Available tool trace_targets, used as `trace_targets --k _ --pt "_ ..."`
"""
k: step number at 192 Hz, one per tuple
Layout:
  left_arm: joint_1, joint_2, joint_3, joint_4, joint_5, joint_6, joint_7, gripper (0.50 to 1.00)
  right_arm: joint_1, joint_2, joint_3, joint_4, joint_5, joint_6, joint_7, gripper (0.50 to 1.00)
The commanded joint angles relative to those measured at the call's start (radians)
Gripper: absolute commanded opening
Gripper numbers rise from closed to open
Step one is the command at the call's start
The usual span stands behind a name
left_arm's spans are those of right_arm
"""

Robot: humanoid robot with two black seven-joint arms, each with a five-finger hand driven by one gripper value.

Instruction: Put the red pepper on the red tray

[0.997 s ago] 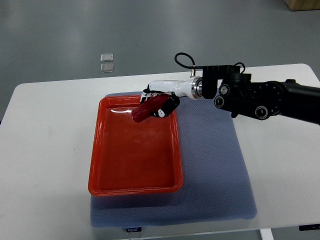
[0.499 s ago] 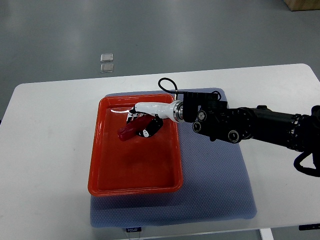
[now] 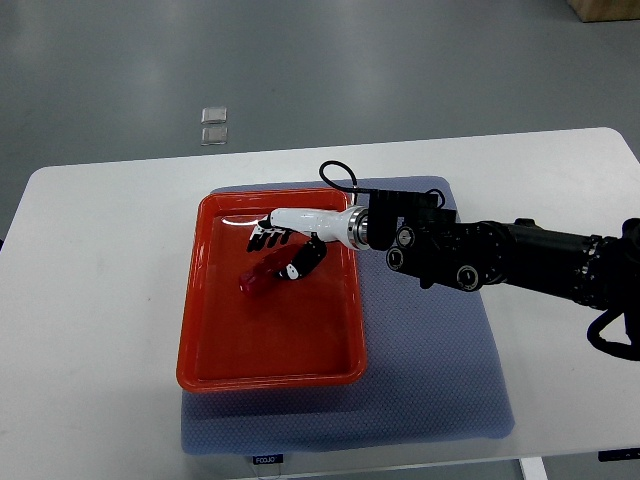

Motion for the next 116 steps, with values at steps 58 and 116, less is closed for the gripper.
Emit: trace_targets --k 58,116 --pt "0.0 0.0 0.0 0.0 0.0 0.0 0.0 1.0 -0.005 0.0 0.201 0.002 0.085 0.005 0.013 0.807" --pt "0.0 0.0 -0.002 0.0 0.0 0.0 0.0 1.0 -0.196 -0.04 0.835 0.003 0.379 0.003 0.013 0.819"
